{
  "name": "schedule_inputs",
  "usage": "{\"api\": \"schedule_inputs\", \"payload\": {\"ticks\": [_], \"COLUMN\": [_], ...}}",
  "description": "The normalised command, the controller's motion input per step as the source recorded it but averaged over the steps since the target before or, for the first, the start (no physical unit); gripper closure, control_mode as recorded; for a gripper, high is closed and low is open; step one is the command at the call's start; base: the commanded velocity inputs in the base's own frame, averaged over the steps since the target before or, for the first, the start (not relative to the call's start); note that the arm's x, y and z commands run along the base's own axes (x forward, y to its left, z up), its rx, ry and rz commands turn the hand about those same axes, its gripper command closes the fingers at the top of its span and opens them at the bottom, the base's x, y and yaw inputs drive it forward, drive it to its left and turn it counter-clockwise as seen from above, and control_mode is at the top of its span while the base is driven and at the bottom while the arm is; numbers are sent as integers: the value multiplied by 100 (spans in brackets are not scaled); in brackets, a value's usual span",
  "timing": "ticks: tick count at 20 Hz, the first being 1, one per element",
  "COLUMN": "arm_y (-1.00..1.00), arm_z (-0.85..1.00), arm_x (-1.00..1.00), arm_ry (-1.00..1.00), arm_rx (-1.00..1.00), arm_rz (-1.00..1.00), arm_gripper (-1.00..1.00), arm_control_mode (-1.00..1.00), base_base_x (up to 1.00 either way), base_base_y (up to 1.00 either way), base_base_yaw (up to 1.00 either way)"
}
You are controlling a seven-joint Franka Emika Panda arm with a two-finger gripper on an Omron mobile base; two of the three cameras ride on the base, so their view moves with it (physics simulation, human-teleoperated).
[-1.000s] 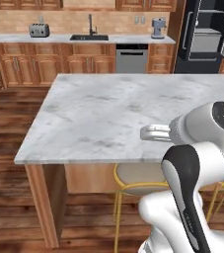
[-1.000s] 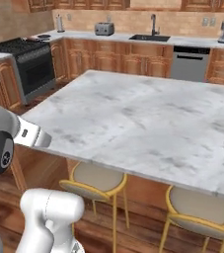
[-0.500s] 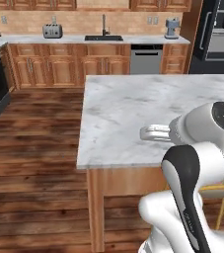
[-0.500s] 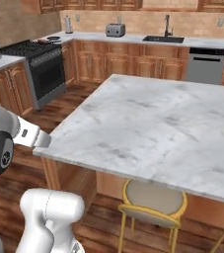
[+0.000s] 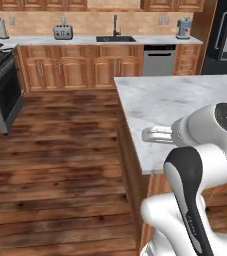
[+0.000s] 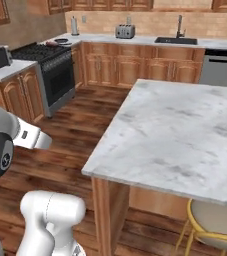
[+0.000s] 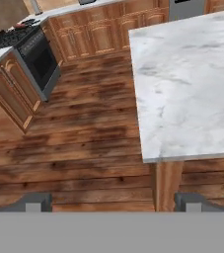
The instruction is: Place the cold items (kiwi and apple) from the fridge in one tupperware on the dining counter. Place the warm items (kebab skewer and hot dog) in the stove area in another tupperware.
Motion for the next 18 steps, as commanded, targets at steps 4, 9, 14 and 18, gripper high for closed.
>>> {"api": "schedule_inputs", "payload": {"ticks": [4, 9, 14, 18], "arm_y": [0, 0, 0, 0], "arm_z": [0, 0, 0, 0], "arm_x": [0, 0, 0, 0], "arm_ry": [0, 0, 0, 0], "arm_rx": [0, 0, 0, 0], "arm_rz": [0, 0, 0, 0], "arm_gripper": [-100, -100, -100, -100], "arm_control_mode": [100, 100, 100, 100], "base_base_x": [50, 50, 55, 64], "base_base_y": [100, 100, 99, 85], "base_base_yaw": [-15, -16, -24, -7]}}
